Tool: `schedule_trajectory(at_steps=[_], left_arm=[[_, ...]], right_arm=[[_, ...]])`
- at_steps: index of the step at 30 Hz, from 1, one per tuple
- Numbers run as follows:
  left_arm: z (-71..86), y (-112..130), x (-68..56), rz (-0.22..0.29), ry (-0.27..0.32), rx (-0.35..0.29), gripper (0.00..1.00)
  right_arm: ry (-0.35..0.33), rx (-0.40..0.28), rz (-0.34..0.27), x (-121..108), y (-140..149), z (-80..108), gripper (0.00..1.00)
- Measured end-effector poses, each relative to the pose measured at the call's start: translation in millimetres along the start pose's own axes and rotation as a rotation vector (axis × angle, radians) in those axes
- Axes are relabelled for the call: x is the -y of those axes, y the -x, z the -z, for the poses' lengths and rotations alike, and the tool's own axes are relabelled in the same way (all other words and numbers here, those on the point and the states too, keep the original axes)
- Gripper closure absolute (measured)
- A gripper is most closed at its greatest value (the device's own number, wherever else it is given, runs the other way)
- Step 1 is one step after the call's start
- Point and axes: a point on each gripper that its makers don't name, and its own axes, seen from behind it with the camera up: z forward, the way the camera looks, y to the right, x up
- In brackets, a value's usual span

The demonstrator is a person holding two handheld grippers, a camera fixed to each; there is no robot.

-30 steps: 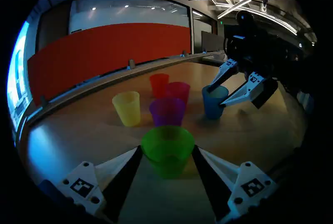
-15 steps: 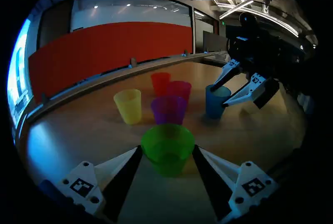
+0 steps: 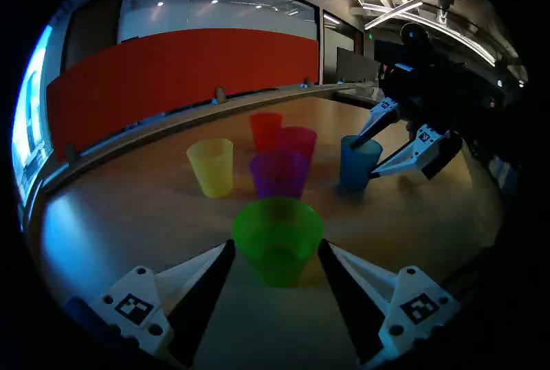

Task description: Pour water

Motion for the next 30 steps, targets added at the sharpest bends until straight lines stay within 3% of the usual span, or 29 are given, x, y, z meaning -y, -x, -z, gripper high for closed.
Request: schedule_trajectory(at_steps=[14, 30], left_arm=[[4.4, 8.3, -0.3, -0.022, -0.012, 0.029, 0.10], [27.0, 3.9, 7.0, -0.017, -0.054, 0.011, 0.10]], right_arm=[[0.012, 0.004, -0.012, -0.5, 8.8, 6.0, 0.00], [0.050, -0.001, -0.040, -1.9, 25.4, 29.8, 0.00]])
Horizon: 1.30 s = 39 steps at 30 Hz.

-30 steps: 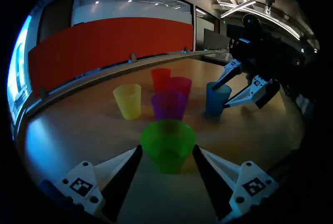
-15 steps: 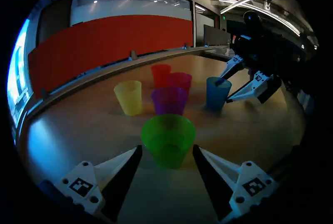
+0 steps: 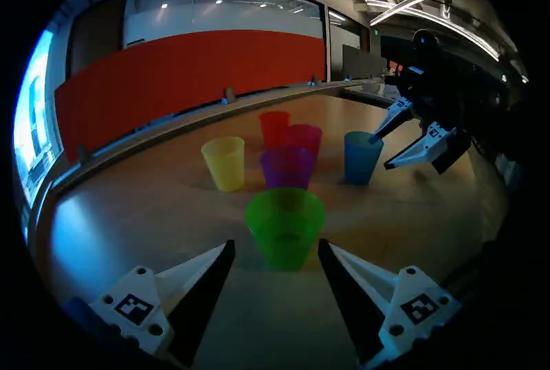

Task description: Pour water

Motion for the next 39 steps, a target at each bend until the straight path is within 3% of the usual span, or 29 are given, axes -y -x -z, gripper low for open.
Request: schedule_trajectory(at_steps=[17, 29, 39], left_arm=[[28.8, -7.7, 9.0, -0.004, -0.065, -0.033, 0.10], [44.8, -14.7, 16.8, 0.014, -0.132, -0.070, 0.11], [64.8, -17.4, 39.0, 0.056, -0.244, -0.120, 0.10]], right_arm=[[0.068, -0.014, -0.036, -6.8, 15.1, 35.5, 0.00], [0.155, -0.077, -0.095, -17.2, 11.9, 55.1, 0.00], [0.242, -0.119, -0.136, -25.4, 12.3, 65.0, 0.00]])
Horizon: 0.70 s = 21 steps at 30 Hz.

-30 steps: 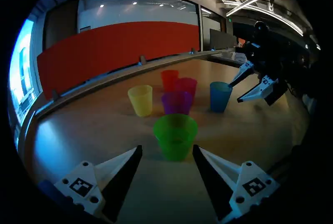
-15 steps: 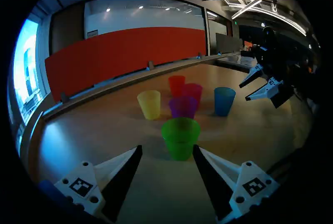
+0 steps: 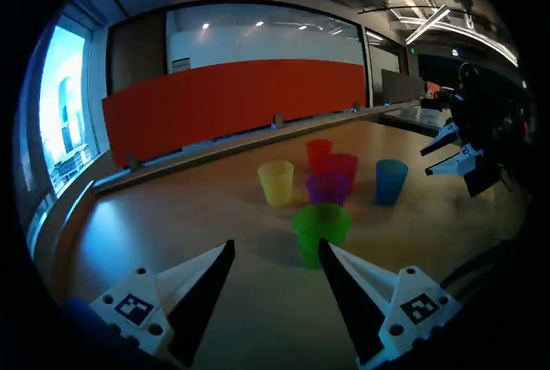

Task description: Pour water

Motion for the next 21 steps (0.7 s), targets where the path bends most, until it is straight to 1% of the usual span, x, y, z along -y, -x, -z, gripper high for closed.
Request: schedule_trajectory(at_steps=[5, 10, 14, 21], left_arm=[[5.3, -0.2, 11.9, 0.055, -0.042, -0.022, 0.10], [10.1, -3.2, 22.9, 0.086, -0.082, -0.050, 0.10], [14.1, -5.1, 29.9, 0.090, -0.119, -0.065, 0.10], [20.0, -7.2, 34.6, 0.074, -0.162, -0.083, 0.11]], right_arm=[[0.043, -0.041, -0.030, -3.4, -4.9, 3.2, 0.00], [0.090, -0.067, -0.036, -8.7, -7.4, 5.4, 0.00], [0.141, -0.107, -0.045, -15.7, -15.7, 6.8, 0.00], [0.219, -0.204, -0.081, -24.1, -34.0, 10.2, 0.00]])
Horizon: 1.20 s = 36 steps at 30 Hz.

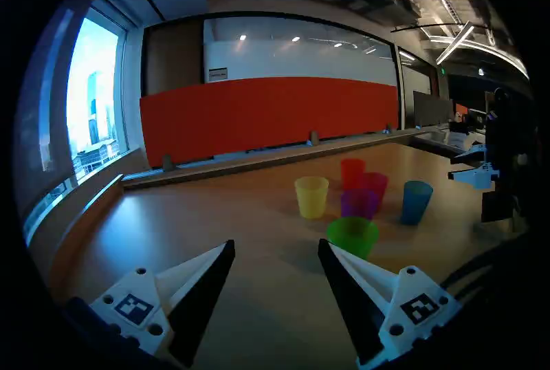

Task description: Pour water

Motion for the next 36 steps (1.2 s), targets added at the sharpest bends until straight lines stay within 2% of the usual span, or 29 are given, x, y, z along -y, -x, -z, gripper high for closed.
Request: schedule_trajectory(at_steps=[11, 17, 23, 26, 32, 36], left_arm=[[2.8, -11.3, 15.2, 0.007, -0.079, -0.059, 0.10], [5.9, -18.3, 22.5, 0.026, -0.121, -0.101, 0.10], [13.4, -31.8, 26.1, 0.043, -0.148, -0.158, 0.10], [16.8, -37.1, 31.5, 0.054, -0.175, -0.182, 0.10], [17.8, -36.4, 28.9, 0.079, -0.168, -0.199, 0.10], [19.5, -39.1, 32.2, 0.084, -0.181, -0.208, 0.10]], right_arm=[[0.137, -0.177, -0.046, -23.3, -40.2, 2.4, 0.00], [0.180, -0.246, -0.090, -31.8, -54.5, 6.6, 0.00], [0.223, -0.277, -0.129, -41.9, -55.1, 8.7, 0.00], [0.237, -0.293, -0.128, -44.9, -57.9, 10.6, 0.00], [0.246, -0.301, -0.114, -44.3, -58.3, 11.7, 0.00], [0.259, -0.295, -0.102, -45.4, -58.1, 11.5, 0.00]])
